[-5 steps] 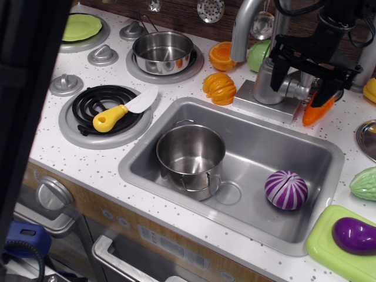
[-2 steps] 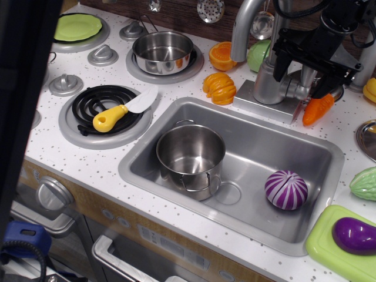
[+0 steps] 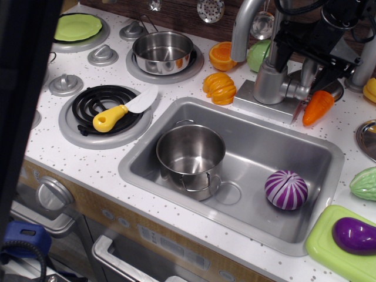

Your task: Turn lever vertical to front

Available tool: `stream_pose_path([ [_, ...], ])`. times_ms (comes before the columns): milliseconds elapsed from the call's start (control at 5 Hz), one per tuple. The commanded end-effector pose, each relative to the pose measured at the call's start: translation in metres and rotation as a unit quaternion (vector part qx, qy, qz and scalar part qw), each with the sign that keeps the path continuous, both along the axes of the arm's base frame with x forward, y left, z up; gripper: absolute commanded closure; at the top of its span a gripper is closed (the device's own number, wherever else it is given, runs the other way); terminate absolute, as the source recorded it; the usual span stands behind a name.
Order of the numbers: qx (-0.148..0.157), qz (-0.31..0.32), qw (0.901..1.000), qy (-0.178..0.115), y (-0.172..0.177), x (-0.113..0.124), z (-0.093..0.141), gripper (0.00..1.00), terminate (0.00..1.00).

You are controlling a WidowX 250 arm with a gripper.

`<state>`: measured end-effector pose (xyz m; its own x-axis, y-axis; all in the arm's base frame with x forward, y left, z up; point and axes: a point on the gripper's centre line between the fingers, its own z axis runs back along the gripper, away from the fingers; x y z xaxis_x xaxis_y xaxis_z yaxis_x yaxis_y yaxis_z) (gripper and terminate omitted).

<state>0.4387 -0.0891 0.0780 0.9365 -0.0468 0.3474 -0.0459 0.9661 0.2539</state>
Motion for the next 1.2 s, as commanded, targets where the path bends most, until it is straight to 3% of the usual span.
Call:
stream_pose_path([
  [0,-0.015,-0.015,0.9965,-0.081,-0.008,0.007,0.052,0.0,0.0],
  [200,-0.014,-0.018,0.9956,-0.091,-0.011,0.01,0.056,0.0,0.0],
  [400,-0.027,-0.012,0.9951,-0.094,-0.011,0.011,0.054,1.0,0.0],
  [800,-0.058,0.006,0.9945,-0.087,-0.012,0.006,0.044,1.0,0.0],
  [1000,-0.102,0.039,0.9923,-0.057,-0.018,-0.005,0.031,1.0,0.0],
])
